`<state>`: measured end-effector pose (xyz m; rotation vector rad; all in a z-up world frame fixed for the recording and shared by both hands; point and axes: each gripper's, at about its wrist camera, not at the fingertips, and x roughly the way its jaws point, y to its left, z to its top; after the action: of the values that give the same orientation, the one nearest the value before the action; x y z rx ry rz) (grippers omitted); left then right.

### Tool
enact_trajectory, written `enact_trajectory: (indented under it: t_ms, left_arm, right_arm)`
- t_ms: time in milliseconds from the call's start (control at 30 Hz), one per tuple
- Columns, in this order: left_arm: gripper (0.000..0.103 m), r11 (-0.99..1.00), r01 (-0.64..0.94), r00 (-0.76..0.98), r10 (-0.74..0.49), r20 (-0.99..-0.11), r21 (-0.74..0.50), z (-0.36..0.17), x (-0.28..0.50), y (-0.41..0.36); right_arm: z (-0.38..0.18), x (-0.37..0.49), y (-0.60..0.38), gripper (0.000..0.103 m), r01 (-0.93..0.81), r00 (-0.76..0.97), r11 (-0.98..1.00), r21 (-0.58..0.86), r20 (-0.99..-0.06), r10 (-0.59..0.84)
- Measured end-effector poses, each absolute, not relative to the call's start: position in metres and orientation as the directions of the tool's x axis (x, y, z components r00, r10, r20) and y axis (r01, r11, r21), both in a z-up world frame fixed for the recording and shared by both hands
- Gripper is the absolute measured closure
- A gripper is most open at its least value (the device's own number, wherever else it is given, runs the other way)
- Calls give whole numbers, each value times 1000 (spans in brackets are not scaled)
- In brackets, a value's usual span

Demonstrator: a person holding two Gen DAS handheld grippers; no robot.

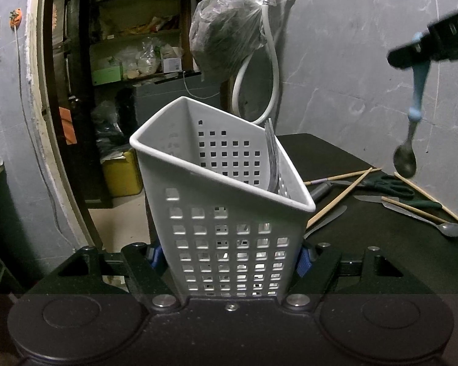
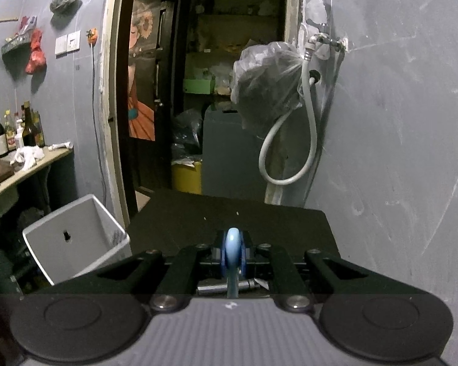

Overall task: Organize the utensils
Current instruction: 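Carry the blue-handled spoon over the caddy and drop it in with the right gripper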

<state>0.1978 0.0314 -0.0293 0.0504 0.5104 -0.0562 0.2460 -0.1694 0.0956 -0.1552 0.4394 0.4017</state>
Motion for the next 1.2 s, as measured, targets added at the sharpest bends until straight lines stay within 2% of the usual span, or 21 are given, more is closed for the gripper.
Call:
enact_trajectory:
  t_ms: [267, 867, 1200]
  left_arm:
    - [27, 996, 79, 871, -54, -488, 31, -30, 198, 35]
    - [26, 996, 89, 869, -63, -490, 30, -30, 200, 37]
    - [27, 996, 87, 869, -61, -491, 29, -30, 200, 37]
  right_arm:
    - [119, 252, -152, 93, -415, 817, 909, -30, -452, 358]
    - [126, 253, -135, 93, -426, 811, 904, -26, -454, 369]
    - [156, 243, -126, 93, -519, 784, 854, 40, -377, 494]
